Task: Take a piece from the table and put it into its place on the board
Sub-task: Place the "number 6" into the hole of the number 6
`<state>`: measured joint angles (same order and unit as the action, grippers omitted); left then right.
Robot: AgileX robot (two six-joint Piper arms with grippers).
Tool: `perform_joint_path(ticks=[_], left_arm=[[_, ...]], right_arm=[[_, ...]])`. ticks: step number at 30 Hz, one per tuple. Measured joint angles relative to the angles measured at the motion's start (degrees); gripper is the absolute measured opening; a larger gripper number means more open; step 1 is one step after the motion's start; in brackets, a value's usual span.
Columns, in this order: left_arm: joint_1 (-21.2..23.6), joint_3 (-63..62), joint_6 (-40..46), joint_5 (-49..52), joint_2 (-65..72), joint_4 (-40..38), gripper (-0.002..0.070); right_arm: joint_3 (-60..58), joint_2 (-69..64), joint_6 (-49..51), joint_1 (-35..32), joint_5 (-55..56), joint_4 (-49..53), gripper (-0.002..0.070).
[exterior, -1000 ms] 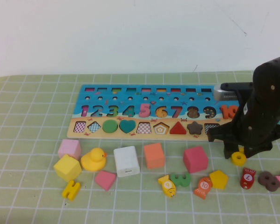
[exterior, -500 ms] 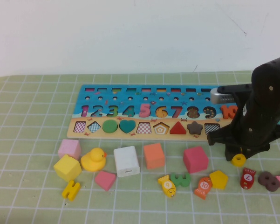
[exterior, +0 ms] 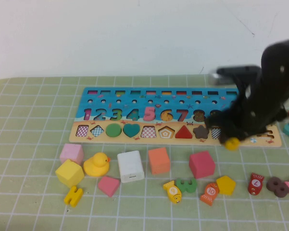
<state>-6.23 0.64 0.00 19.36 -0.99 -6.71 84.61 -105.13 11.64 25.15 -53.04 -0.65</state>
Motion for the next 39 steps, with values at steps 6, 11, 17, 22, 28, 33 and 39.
perform_joint_path(ticks=[6, 11, 17, 22, 28, 33, 39], left_arm=[[0.0, 0.0, 0.0, 0.0, 0.0, 0.0, -0.0002], [0.0, 0.0, 0.0, 0.0, 0.0, 0.0, -0.0002], [0.0, 0.0, 0.0, 0.0, 0.0, 0.0, -0.0002], [0.0, 0.0, 0.0, 0.0, 0.0, 0.0, -0.0002], [0.0, 0.0, 0.0, 0.0, 0.0, 0.0, -0.0002], [0.0, 0.0, 0.0, 0.0, 0.0, 0.0, -0.0002], [0.0, 0.0, 0.0, 0.0, 0.0, 0.0, -0.0002]], right_arm=[[10.85, -4.46, -5.71, 0.47, 3.34, -10.8, 0.0273], [21.33, -12.45, -7.11, 2.16, 3.62, -12.87, 0.0273], [35.16, -21.81, -7.24, 2.77, -0.56, -13.0, 0.0273], [42.46, -27.11, -7.24, 2.77, -5.12, -12.41, 0.0273], [43.83, -29.16, -7.24, 2.77, -6.21, -11.24, 0.0273], [43.92, -29.65, -7.28, 2.77, -6.21, -11.0, 0.0273], [44.05, -29.87, -7.28, 2.77, -6.21, -11.0, 0.0277]])
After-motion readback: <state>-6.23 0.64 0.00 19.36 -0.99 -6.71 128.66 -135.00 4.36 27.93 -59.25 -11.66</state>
